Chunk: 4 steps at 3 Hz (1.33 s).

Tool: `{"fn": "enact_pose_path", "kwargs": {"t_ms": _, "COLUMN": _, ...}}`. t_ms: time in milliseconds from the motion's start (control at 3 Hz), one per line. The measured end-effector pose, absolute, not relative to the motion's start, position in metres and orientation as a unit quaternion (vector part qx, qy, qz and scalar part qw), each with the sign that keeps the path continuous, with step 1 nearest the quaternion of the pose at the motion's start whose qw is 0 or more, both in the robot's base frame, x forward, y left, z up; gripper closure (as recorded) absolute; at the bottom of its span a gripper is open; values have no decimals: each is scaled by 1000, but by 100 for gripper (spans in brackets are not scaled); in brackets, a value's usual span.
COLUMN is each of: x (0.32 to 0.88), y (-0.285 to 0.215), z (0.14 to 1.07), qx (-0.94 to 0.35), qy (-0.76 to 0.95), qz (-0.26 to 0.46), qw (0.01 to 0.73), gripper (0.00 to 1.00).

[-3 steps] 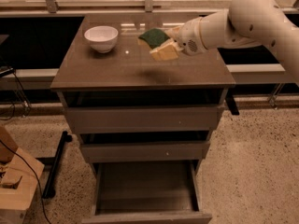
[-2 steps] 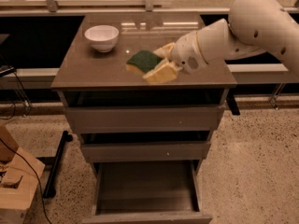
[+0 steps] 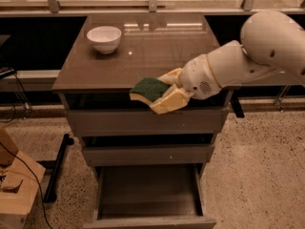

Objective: Place sponge into bottom drawer

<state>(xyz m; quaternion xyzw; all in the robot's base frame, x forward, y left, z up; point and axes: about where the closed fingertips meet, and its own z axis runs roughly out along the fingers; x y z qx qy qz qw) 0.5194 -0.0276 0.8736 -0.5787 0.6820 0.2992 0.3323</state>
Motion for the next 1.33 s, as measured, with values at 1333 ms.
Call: {"fn": "enact_pose_path", "kwargs": {"t_ms": 1333, "x": 506, "y": -31, "z": 759, "qx": -565, "qy": 679, "qz": 382, "qw": 272, "gripper": 100}}
